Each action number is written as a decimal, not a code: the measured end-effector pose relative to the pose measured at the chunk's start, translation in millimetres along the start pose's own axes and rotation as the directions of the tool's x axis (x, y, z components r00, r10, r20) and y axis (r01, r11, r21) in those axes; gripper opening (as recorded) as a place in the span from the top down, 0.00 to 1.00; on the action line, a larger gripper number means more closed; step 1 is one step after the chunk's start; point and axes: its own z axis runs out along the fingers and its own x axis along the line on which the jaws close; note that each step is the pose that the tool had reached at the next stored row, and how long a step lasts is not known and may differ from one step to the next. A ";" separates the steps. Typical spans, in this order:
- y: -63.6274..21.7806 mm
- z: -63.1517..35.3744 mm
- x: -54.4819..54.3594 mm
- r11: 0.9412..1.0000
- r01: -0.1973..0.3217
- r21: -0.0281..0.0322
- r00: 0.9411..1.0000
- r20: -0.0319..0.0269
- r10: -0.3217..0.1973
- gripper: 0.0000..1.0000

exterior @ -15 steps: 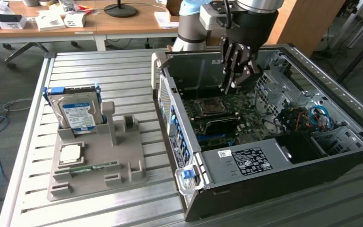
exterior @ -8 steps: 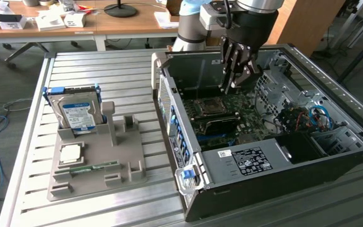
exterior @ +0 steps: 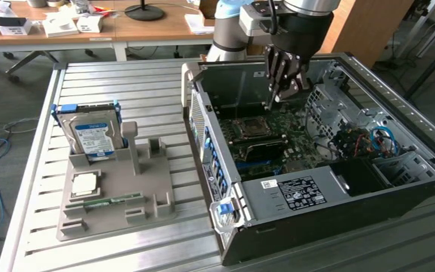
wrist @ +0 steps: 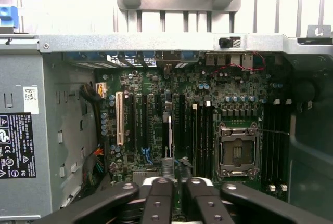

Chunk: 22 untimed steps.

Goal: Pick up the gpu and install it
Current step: 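Press down on the gpu until it lock into place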

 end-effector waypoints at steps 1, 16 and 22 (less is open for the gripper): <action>0.0 0.0 0.0 1.000 0.000 0.000 1.000 0.000 0.000 0.80; 5.8 4.4 0.3 1.000 0.000 0.000 1.000 0.000 0.000 0.89; 6.2 15.4 0.5 1.000 0.000 0.000 1.000 0.000 0.000 0.89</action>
